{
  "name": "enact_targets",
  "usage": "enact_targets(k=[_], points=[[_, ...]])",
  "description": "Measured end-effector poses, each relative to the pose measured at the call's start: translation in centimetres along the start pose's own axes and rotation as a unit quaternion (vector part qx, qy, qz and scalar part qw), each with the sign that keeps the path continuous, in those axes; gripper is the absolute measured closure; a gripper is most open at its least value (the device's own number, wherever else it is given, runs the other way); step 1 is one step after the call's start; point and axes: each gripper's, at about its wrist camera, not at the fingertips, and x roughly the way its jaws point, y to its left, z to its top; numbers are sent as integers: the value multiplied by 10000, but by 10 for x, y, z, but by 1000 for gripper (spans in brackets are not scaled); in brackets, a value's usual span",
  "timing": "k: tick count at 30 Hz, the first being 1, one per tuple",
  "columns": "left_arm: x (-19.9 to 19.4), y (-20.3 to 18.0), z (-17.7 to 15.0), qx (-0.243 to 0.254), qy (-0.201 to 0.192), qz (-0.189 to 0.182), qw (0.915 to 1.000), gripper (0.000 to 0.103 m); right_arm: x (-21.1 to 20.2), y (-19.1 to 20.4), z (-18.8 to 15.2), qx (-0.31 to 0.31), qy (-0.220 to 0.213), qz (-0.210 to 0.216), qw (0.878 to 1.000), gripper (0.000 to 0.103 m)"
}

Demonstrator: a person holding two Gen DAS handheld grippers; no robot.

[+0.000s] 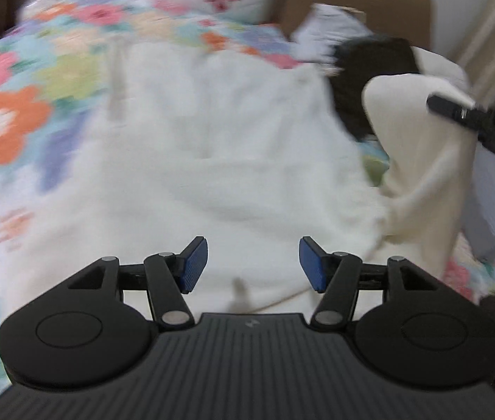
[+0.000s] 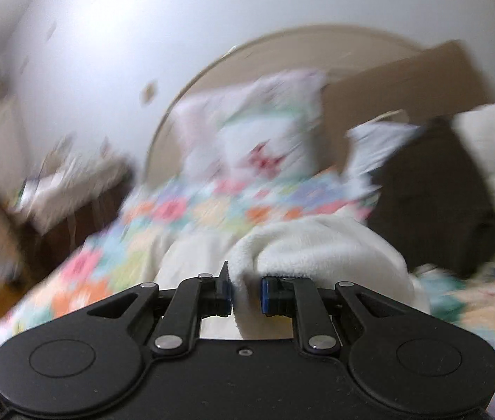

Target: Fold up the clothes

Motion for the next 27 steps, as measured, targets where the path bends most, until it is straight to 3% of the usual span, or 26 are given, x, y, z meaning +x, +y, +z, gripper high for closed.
enact_targets(k=[5,10,14,17,21,25,27], points=[[-11,55,-11,-399,-1,98,9992,46,50,64,-48,-686,989,459,9917,79],[1,79,-24,-659,-70,-99,9978,46,49,59,-69,-182,1532,1168,9811,66],[6,75,-26,-538,-144,-352,9978,46,48,55,-86,223,1956,1726,9651,45],[6,68,-27,-415,-236,-461,9978,38,47,52,-99,535,2238,2098,9503,43],[6,58,-29,-178,-224,-303,9991,37,40,37,-108,1131,2110,1847,9532,43],[7,62,-31,-319,-171,-360,9987,37,34,23,-116,1722,1972,1589,9519,43],[6,62,-31,-294,-193,-340,9988,37,31,16,-121,2015,1900,1457,9498,37]])
